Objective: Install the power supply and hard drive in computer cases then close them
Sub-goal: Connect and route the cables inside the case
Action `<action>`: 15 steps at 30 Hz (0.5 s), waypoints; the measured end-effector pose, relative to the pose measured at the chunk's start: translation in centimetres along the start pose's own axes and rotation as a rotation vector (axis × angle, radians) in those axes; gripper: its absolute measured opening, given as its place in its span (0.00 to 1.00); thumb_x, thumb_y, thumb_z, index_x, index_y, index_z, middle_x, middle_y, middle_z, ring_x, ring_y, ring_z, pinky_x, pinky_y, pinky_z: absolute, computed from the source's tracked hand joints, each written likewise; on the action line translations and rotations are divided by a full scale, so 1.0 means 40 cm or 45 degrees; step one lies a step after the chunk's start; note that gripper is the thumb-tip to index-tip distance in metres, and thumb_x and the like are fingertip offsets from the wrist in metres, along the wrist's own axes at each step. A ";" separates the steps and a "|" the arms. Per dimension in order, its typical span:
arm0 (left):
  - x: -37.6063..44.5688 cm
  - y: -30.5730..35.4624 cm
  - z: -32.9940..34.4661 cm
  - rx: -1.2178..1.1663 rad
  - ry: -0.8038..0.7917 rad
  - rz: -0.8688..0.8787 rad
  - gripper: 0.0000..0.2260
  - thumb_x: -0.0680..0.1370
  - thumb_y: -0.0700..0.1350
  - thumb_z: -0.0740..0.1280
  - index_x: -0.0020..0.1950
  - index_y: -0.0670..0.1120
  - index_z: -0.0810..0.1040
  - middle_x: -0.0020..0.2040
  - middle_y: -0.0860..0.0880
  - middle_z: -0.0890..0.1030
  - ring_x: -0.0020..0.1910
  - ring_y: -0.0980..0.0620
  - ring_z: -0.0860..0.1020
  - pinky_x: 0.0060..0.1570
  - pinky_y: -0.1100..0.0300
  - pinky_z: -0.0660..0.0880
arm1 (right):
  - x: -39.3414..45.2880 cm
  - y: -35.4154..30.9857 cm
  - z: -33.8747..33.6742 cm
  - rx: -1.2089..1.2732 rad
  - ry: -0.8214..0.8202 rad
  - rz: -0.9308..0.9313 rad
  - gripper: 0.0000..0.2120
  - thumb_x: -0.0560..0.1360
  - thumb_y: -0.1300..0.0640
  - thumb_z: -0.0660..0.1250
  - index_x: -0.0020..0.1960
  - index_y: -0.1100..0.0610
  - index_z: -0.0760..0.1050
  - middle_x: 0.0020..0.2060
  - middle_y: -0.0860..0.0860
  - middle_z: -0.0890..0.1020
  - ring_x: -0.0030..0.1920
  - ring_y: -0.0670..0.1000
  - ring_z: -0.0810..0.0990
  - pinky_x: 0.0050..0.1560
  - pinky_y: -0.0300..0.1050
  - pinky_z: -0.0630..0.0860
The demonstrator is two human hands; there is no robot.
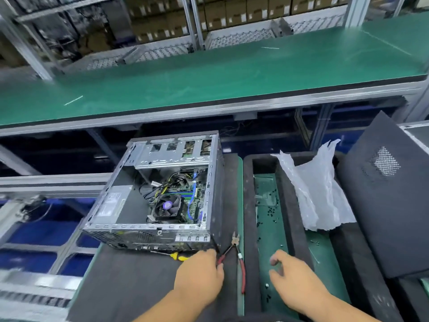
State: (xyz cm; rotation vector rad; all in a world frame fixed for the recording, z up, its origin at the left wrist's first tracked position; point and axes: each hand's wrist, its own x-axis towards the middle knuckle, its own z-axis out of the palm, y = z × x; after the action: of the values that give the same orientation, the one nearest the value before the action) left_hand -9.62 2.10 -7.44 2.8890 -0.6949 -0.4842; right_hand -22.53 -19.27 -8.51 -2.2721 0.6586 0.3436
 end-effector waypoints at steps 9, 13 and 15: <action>-0.035 -0.071 -0.047 -0.149 0.139 -0.055 0.09 0.79 0.57 0.60 0.51 0.54 0.73 0.51 0.55 0.79 0.52 0.52 0.78 0.50 0.56 0.75 | 0.031 -0.055 0.001 0.210 0.058 -0.018 0.07 0.79 0.52 0.64 0.51 0.39 0.73 0.42 0.45 0.82 0.32 0.43 0.80 0.37 0.40 0.76; -0.037 -0.036 -0.102 -0.260 0.075 0.142 0.10 0.78 0.59 0.62 0.49 0.53 0.75 0.46 0.56 0.81 0.49 0.55 0.78 0.51 0.57 0.76 | 0.037 -0.080 0.000 0.302 0.103 -0.059 0.09 0.78 0.54 0.65 0.52 0.39 0.74 0.43 0.46 0.82 0.28 0.42 0.77 0.36 0.40 0.73; -0.043 -0.006 -0.143 -0.347 0.055 0.249 0.11 0.77 0.59 0.62 0.50 0.53 0.76 0.42 0.58 0.82 0.45 0.57 0.78 0.50 0.57 0.77 | 0.039 -0.089 0.000 0.335 0.128 -0.081 0.10 0.78 0.55 0.66 0.53 0.39 0.74 0.43 0.46 0.82 0.28 0.41 0.77 0.35 0.39 0.72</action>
State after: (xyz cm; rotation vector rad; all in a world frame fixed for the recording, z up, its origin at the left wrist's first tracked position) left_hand -9.05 3.41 -1.63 2.5405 -0.8244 -0.4509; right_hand -19.26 -17.69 -7.10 -2.0626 0.6407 0.1051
